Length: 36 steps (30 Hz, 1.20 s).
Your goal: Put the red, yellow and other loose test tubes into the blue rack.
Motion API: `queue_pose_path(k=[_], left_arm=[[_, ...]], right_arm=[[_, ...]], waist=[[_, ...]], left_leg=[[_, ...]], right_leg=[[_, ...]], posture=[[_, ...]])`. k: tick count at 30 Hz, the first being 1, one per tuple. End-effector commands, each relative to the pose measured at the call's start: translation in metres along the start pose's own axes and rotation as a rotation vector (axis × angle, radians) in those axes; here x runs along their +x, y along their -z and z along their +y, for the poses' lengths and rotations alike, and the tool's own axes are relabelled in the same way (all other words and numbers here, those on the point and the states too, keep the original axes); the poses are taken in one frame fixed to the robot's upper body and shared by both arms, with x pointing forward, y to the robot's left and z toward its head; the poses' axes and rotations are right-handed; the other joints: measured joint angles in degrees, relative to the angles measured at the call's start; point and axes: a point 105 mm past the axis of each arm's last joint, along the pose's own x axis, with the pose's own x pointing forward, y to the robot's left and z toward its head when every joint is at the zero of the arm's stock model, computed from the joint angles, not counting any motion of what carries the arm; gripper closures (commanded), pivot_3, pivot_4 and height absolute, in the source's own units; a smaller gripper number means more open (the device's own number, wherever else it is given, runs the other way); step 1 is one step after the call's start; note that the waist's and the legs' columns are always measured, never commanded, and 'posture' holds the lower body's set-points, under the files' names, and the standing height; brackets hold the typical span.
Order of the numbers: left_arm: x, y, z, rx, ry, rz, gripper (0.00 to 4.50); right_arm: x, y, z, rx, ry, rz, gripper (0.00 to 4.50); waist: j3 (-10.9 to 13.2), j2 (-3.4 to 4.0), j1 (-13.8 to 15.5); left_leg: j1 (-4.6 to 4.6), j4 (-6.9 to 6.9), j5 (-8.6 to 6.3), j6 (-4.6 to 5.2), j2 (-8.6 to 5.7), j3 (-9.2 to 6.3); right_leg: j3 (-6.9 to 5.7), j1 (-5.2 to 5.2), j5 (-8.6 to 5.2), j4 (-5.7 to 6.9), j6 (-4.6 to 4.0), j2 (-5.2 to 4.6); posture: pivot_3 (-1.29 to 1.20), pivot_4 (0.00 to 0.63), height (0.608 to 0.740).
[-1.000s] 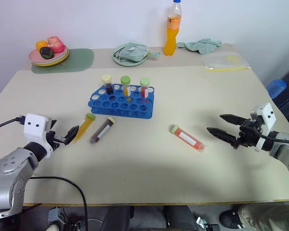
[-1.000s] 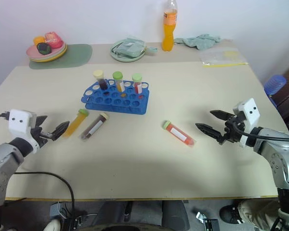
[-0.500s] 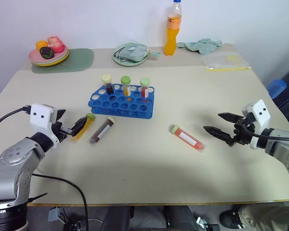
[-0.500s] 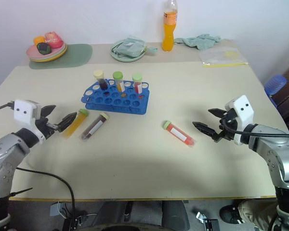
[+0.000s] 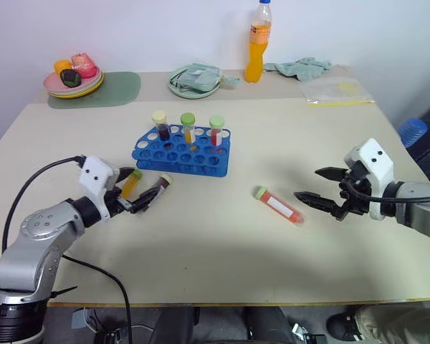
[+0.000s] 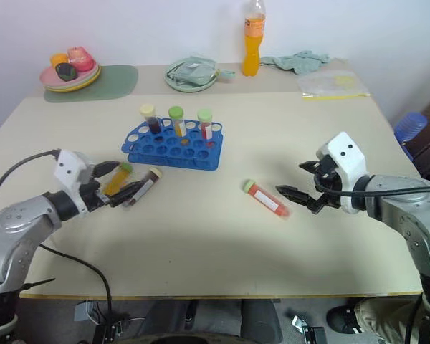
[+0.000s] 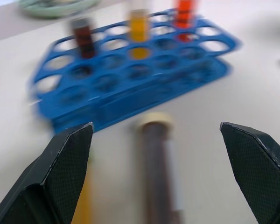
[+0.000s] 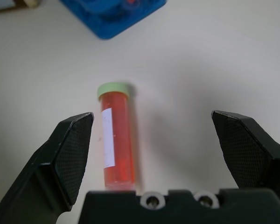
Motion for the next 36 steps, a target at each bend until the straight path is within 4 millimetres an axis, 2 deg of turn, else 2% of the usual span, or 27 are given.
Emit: queue_pose_path(k=[1, 4, 10, 16, 21, 25, 30, 33, 34, 36], left_arm=[[0.004, -0.01, -0.022, 0.085, 0.111, -0.031, 0.02], [0.011, -0.007, -0.039, 0.116, 0.198, -0.026, 0.02], [0.021, -0.002, -0.068, 0.096, 0.349, -0.046, 0.02], [0.034, 0.006, -0.095, 0.101, 0.458, -0.054, 0.02], [0.034, 0.012, -0.102, 0.117, 0.479, -0.039, 0.02], [0.026, 0.02, -0.104, 0.122, 0.483, -0.01, 0.02], [0.026, 0.02, -0.1, 0.116, 0.432, -0.014, 0.02], [0.024, 0.021, -0.1, 0.107, 0.424, -0.01, 0.0], [0.024, 0.022, -0.101, 0.107, 0.425, -0.008, 0.0], [0.024, 0.022, -0.101, 0.11, 0.422, -0.009, 0.0]], right_arm=[[0.006, -0.005, 0.008, -0.024, -0.005, 0.05, 0.0], [0.012, -0.004, 0.012, -0.019, 0.016, 0.124, 0.0], [0.025, -0.007, 0.034, 0.016, -0.06, 0.235, 0.0], [0.052, -0.005, 0.029, 0.074, -0.064, 0.33, 0.0], [0.063, -0.01, 0.017, 0.026, 0.015, 0.399, 0.0], [0.065, -0.007, 0.019, 0.018, -0.009, 0.45, 0.0], [0.072, -0.002, 0.019, 0.035, -0.016, 0.49, 0.0], [0.077, -0.003, 0.018, 0.034, -0.008, 0.497, 0.8], [0.077, -0.003, 0.018, 0.033, -0.008, 0.499, 1.2], [0.078, -0.002, 0.019, 0.032, -0.015, 0.502, 2.34]], waist=[[0.0, 0.0, -0.11], [0.0, 0.0, -0.09], [0.0, 0.0, -0.16], [0.0, 0.0, -0.07], [0.0, 0.0, -0.36], [0.0, 0.0, -0.35], [0.0, 0.0, -0.14], [0.0, 0.0, -0.37], [0.0, 0.01, -0.43], [0.0, 0.01, -0.36]], left_leg=[[0.0, -0.01, 0.0, 0.0, 0.0, 0.0], [0.0, -0.01, 0.0, 0.0, 0.01, 0.01], [-0.05, -0.03, 0.0, 0.01, 0.01, -0.02], [-0.06, -0.02, -0.01, 0.02, -0.01, -0.01], [-0.07, -0.04, -0.01, 0.02, -0.01, -0.02], [-0.07, -0.08, -0.01, 0.03, 0.0, -0.02], [-0.07, -0.06, -0.02, 0.04, 0.0, -0.04], [-0.07, -0.07, -0.02, 0.04, -0.01, -0.04], [-0.07, -0.07, -0.02, 0.04, 0.0, -0.04], [-0.07, -0.08, -0.02, 0.04, 0.0, -0.04]], right_leg=[[0.0, -0.01, 0.0, 0.0, 0.0, 0.0], [0.02, -0.04, 0.01, 0.0, -0.01, 0.0], [0.01, -0.07, 0.01, -0.03, -0.01, 0.0], [0.01, -0.06, 0.01, -0.04, -0.01, -0.01], [0.01, -0.11, 0.01, -0.03, -0.01, -0.01], [0.02, -0.14, 0.01, -0.03, -0.01, 0.0], [0.01, -0.11, 0.01, -0.05, 0.0, 0.0], [0.02, -0.12, 0.01, -0.05, 0.0, 0.0], [0.02, -0.13, 0.01, -0.04, 0.0, 0.0], [0.02, -0.14, 0.02, -0.04, 0.0, 0.0]], posture=[[0.0, 0.15, 0.74], [0.0, 0.15, 0.74], [0.0, 0.15, 0.74], [0.0, 0.15, 0.74], [0.0, 0.15, 0.74], [0.0, 0.15, 0.74], [0.0, 0.15, 0.74], [0.0, 0.15, 0.74], [0.0, 0.15, 0.74], [0.0, 0.15, 0.74]])
